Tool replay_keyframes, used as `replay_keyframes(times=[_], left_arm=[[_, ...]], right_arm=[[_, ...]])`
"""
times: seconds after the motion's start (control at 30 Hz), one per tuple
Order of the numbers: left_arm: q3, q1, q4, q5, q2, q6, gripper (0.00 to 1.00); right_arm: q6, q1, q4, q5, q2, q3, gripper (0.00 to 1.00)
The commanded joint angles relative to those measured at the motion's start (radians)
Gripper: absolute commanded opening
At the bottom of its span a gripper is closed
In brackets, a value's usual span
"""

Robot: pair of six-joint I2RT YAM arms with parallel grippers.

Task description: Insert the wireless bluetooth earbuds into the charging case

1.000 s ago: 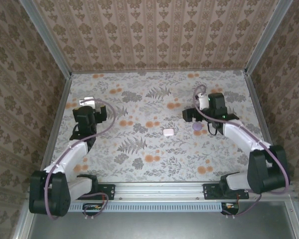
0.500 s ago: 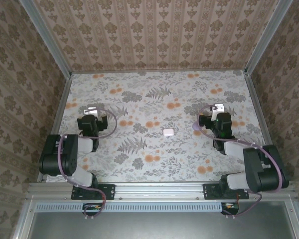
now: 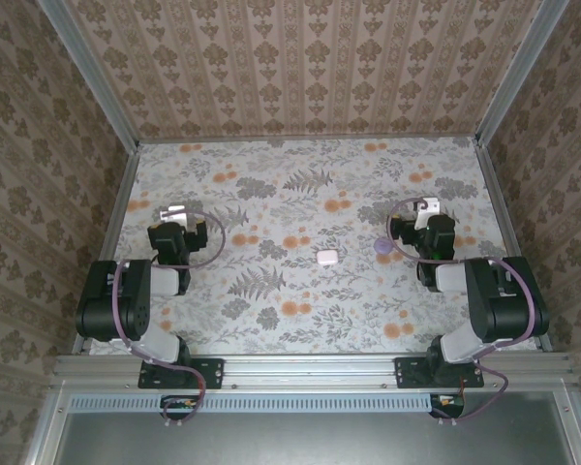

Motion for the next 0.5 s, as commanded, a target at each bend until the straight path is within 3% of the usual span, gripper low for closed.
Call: replay_keyframes(times=[0.0,0.47], left_arm=[[0.019,0.005,0.025,0.012,-0.013,-0.008,1.00],[0.018,0.003,0.023,0.009,-0.012,-0.006,1.00]], right_arm=[[0.023,-0.001,0.001,-0.039,0.002,0.015,1.00],[0.024,-0.001,0.003,-0.039,0.001,0.013,1.00]])
